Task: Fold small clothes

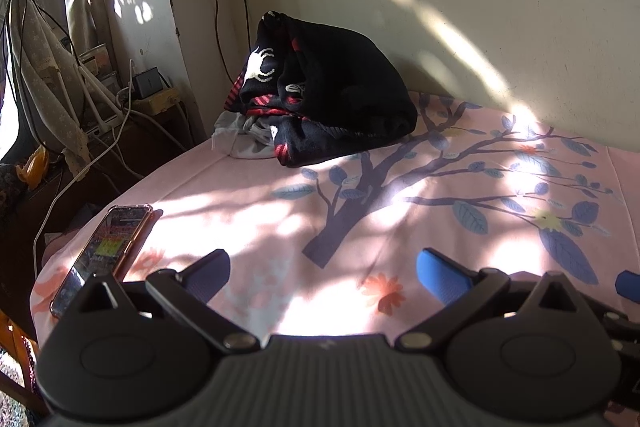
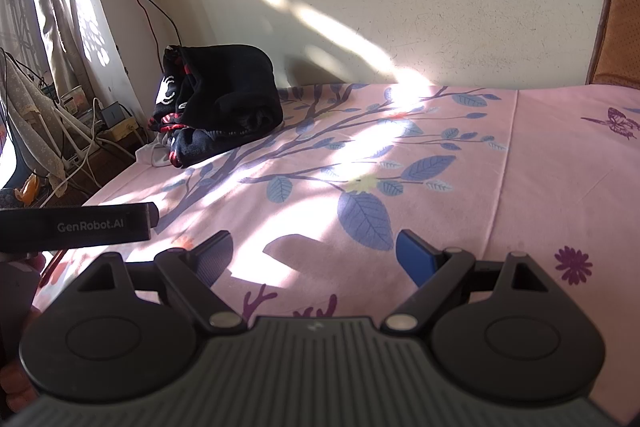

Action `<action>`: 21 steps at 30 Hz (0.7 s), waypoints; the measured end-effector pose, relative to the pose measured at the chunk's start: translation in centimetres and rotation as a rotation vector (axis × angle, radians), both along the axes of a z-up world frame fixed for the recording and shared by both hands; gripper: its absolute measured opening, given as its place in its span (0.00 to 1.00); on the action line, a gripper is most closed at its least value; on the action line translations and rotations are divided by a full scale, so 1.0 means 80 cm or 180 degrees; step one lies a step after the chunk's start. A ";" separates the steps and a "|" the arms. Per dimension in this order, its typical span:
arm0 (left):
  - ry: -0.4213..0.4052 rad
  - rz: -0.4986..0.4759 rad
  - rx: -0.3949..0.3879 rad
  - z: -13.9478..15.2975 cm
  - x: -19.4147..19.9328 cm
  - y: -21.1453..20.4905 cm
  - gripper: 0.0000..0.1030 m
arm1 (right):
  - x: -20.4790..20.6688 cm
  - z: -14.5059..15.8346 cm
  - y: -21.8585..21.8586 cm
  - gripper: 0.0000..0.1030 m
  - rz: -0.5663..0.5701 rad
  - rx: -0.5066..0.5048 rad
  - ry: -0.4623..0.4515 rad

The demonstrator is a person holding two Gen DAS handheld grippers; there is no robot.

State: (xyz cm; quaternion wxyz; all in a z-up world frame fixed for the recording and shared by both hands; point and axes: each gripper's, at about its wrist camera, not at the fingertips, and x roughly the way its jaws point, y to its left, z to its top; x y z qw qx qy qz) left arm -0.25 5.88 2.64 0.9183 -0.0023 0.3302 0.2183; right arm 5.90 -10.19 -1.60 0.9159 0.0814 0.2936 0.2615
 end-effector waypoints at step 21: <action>0.0062 -0.0023 -0.0096 -0.003 0.001 0.001 1.00 | 0.001 0.000 0.000 0.88 -0.0001 0.0001 0.0002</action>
